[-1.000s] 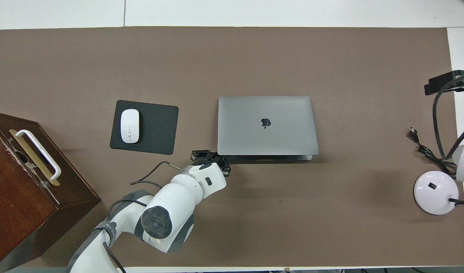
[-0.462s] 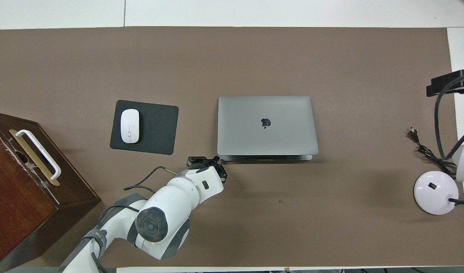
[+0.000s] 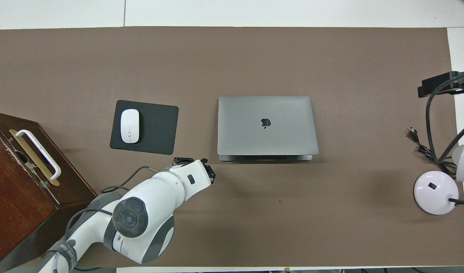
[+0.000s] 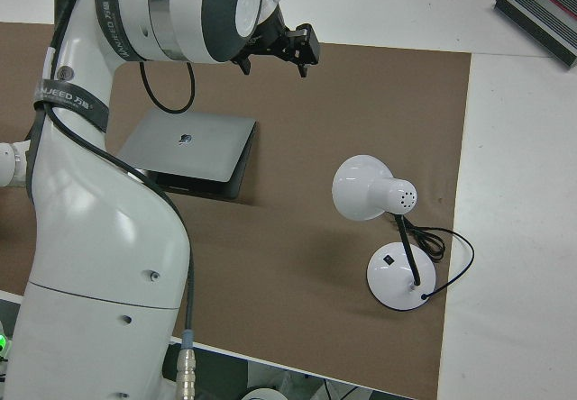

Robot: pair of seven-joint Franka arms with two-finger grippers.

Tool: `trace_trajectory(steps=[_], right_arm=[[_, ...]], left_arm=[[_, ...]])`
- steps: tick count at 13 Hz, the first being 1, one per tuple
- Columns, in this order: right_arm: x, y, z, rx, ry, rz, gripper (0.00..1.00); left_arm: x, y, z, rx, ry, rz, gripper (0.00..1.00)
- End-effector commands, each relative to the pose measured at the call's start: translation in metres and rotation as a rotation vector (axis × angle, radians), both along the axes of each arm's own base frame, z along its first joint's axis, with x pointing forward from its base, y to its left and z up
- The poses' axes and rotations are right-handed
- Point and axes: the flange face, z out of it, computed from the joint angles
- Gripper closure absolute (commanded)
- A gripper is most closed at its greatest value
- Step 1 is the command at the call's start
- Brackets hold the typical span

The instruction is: Close laptop with both arms

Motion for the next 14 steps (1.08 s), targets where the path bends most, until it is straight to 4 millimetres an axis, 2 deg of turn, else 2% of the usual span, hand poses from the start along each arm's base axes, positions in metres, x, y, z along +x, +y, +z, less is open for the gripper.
trace_trajectory(steps=[1, 6, 7, 8, 11, 13, 14], right_arm=[[-0.006, 0.005, 0.004, 0.012, -0.009, 0.028, 0.0], [-0.007, 0.018, 0.004, 0.02, -0.006, 0.044, 0.0], [-0.008, 0.004, 0.003, 0.019, 0.004, 0.026, 0.0], [-0.008, -0.003, 0.002, 0.017, 0.01, 0.026, 0.0], [-0.01, -0.023, 0.001, 0.01, 0.018, 0.036, 0.0], [-0.01, -0.028, 0.002, 0.002, 0.014, 0.031, 0.0], [-0.011, -0.032, 0.003, -0.001, 0.013, 0.025, 0.0]], left_arm=[[0.008, 0.01, 0.016, 0.013, 0.044, 0.01, 1.0], [0.039, 0.029, 0.055, 0.032, 0.113, 0.037, 1.0], [0.045, 0.034, 0.062, 0.037, 0.125, 0.039, 1.0], [0.051, 0.041, 0.074, 0.035, 0.13, 0.049, 1.0], [0.066, 0.058, 0.094, 0.036, 0.142, 0.071, 1.0], [0.072, 0.064, 0.112, 0.034, 0.15, 0.077, 1.0], [0.08, 0.076, 0.122, 0.038, 0.162, 0.086, 1.0]])
